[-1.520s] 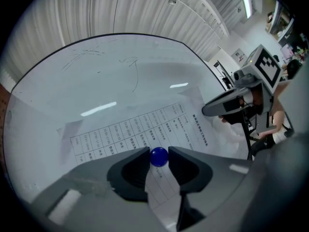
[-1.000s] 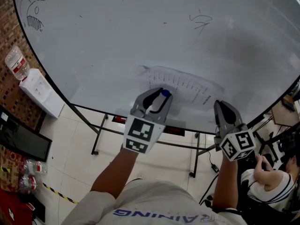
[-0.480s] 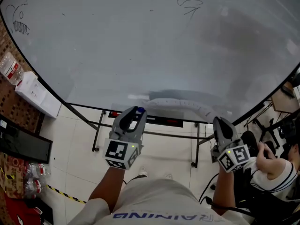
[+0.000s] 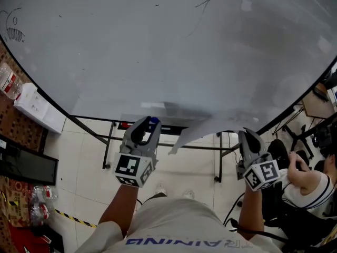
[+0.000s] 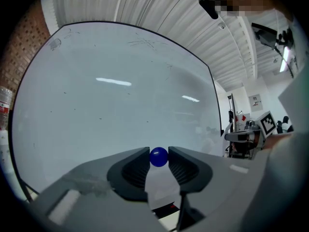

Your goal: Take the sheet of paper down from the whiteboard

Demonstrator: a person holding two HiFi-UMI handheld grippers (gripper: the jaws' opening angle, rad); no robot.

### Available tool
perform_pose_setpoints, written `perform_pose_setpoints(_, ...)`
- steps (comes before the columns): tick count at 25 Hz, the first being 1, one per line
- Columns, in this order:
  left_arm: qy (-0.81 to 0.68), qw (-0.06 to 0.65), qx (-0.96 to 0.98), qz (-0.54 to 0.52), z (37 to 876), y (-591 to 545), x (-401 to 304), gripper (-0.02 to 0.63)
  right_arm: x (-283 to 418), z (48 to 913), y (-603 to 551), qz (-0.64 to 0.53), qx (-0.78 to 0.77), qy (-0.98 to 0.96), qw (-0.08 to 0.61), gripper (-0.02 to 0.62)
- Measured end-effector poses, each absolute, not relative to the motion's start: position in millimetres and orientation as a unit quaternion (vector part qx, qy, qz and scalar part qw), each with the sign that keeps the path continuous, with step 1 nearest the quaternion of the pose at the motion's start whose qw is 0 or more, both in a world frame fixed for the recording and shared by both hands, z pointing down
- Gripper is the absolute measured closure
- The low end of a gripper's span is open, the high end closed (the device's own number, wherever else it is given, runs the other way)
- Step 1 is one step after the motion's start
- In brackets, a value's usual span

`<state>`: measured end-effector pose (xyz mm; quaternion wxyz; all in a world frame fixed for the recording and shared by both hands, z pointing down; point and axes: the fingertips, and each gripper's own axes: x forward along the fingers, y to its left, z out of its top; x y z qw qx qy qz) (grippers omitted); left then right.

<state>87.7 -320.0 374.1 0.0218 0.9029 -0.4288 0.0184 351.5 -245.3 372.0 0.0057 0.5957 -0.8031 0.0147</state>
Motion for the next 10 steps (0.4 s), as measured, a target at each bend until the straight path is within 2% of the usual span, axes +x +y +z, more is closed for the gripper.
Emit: perform_pose_setpoints(10, -0.422, 0.02, 0.906, 0.03, 374.0, -319.4, 91.3, 0.477, 343.3, 371.6, -244.0, 0.015, 0.588, -0.808, 0.017, 0.589)
